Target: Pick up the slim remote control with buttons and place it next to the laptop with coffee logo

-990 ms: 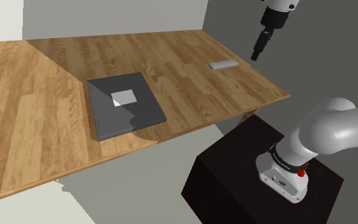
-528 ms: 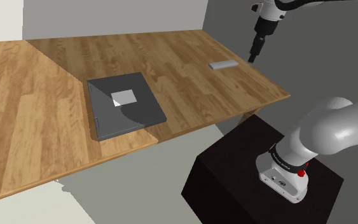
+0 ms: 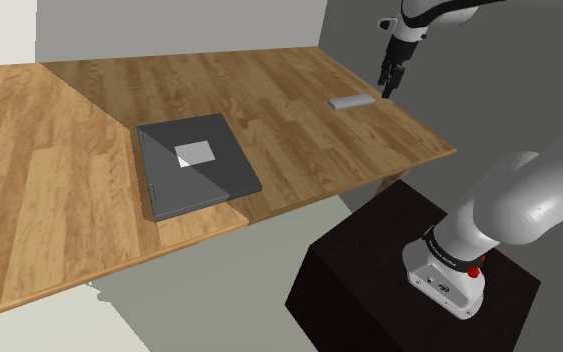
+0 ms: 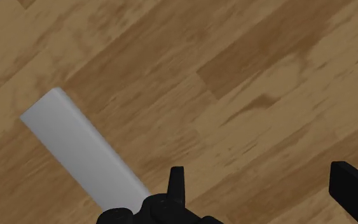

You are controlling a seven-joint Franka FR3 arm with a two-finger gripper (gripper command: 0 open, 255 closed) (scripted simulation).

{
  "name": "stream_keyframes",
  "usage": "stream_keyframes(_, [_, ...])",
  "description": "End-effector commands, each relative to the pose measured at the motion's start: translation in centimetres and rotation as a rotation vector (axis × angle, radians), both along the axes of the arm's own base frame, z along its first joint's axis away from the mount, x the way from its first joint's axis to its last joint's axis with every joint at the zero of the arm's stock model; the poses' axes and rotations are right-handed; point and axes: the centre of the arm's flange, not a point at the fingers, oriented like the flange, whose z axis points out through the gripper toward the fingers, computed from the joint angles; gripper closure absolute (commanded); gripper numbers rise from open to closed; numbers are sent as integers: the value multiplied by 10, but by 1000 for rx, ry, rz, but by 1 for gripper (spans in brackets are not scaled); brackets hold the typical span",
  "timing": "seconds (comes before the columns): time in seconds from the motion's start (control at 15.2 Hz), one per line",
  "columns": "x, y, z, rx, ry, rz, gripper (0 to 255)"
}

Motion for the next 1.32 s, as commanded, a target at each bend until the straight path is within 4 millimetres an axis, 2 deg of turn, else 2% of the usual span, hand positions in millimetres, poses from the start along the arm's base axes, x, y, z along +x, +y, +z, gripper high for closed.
stream_keyframes(0.0, [18,-15,-15,1,1,66,0])
stream_keyframes(0.4, [78,-50,-55,10,4,245,0])
stream_keyframes(0.79, [143,-73,-94,19,7,423,0])
stream_keyframes(1.25, [142,-73,-131,19,7,423,0])
